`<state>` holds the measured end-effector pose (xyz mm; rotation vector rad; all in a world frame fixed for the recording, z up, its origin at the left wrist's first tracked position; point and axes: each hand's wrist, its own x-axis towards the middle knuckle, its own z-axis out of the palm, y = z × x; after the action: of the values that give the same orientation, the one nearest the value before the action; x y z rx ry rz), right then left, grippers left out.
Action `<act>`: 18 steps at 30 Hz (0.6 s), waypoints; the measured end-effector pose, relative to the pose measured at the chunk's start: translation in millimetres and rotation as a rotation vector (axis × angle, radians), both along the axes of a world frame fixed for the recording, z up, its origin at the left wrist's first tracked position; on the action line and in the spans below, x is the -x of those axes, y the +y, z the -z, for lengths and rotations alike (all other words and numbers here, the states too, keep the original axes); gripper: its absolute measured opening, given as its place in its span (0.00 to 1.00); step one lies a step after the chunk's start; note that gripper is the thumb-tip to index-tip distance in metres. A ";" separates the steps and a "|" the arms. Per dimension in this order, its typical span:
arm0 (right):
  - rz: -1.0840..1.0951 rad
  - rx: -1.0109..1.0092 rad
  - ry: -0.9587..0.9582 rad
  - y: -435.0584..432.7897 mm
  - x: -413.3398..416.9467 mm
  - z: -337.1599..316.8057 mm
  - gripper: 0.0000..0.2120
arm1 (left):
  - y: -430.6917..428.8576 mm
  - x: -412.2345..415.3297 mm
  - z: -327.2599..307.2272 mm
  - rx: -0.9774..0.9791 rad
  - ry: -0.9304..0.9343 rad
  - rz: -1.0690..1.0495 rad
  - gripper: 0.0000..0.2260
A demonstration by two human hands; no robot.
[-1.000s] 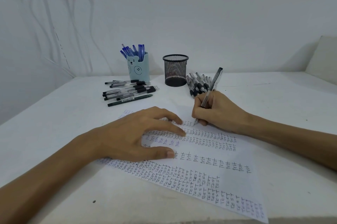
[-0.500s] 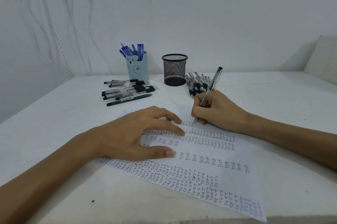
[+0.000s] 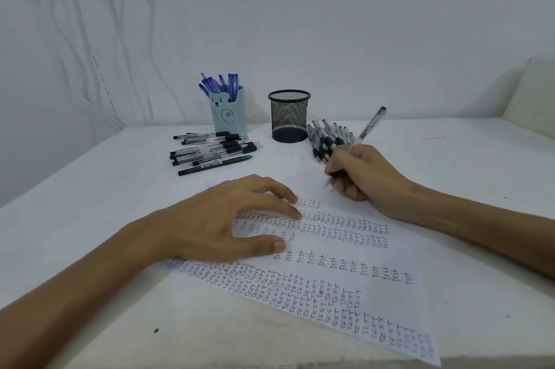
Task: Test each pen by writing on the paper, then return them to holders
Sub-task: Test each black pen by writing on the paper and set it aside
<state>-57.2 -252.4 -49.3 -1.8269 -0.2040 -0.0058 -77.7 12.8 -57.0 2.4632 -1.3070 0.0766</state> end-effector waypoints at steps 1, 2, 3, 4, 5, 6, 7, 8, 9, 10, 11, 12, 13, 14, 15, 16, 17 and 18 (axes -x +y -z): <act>0.017 -0.087 0.061 -0.8 -1.2 -1.4 0.12 | 1.3 -2.4 1.3 0.016 -0.030 -0.026 0.19; 0.023 -0.133 0.092 -1.7 -2.7 -1.7 0.13 | 3.4 -5.5 2.7 0.025 -0.078 -0.065 0.19; 0.010 -0.157 0.103 -2.1 -3.6 -1.5 0.14 | 6.4 -9.0 4.0 0.030 -0.138 -0.114 0.19; -0.016 -0.170 0.096 -1.6 -4.1 -1.0 0.15 | 10.6 -13.2 5.2 0.030 -0.199 -0.172 0.19; -0.043 -0.177 0.083 -1.5 -4.5 0.1 0.15 | 15.3 -17.5 6.7 0.030 -0.245 -0.233 0.19; -0.065 -0.183 0.067 -1.4 -5.0 0.9 0.14 | 20.7 -21.5 7.5 0.029 -0.269 -0.298 0.20; -0.078 -0.193 0.054 -2.1 -5.5 1.8 0.13 | 26.0 -25.2 8.2 0.026 -0.277 -0.358 0.22; -0.085 -0.203 0.043 -2.9 -5.5 1.9 0.12 | 31.0 -28.5 9.0 0.024 -0.274 -0.409 0.23; -0.092 -0.217 0.035 -3.3 -5.5 1.6 0.10 | 35.6 -31.1 9.6 0.021 -0.268 -0.452 0.24; -0.105 -0.231 0.029 -3.5 -5.0 1.8 0.07 | 39.1 -33.2 10.6 0.022 -0.260 -0.483 0.25; -0.121 -0.245 0.026 -3.3 -4.1 1.5 0.05 | 42.1 -35.0 11.7 0.026 -0.251 -0.506 0.25; -0.133 -0.258 0.026 -2.6 -2.8 0.9 0.04 | 44.0 -36.1 12.3 0.031 -0.236 -0.523 0.25; -0.137 -0.272 0.029 -2.0 -1.3 0.0 0.04 | 45.0 -36.7 12.6 0.034 -0.218 -0.537 0.25; -0.131 -0.293 0.040 -1.5 -0.4 -1.1 0.07 | 45.1 -36.9 12.7 0.032 -0.201 -0.547 0.26; -0.116 -0.325 0.067 -1.0 0.0 -2.0 0.10 | 45.2 -36.8 12.8 0.025 -0.191 -0.553 0.26; -0.096 -0.363 0.109 -1.1 0.2 -3.2 0.13 | 44.6 -36.8 12.9 0.020 -0.190 -0.556 0.26; -0.083 -0.396 0.148 -1.3 -0.1 -4.2 0.17 | 44.0 -36.8 12.9 0.016 -0.196 -0.558 0.26; -0.082 -0.407 0.169 -1.7 -0.7 -5.0 0.19 | 42.8 -36.4 12.0 0.016 -0.207 -0.561 0.25</act>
<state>-56.5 -254.2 -44.3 -1.4046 -0.1453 0.1534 -41.3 55.6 -69.0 2.7885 -0.6380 0.4868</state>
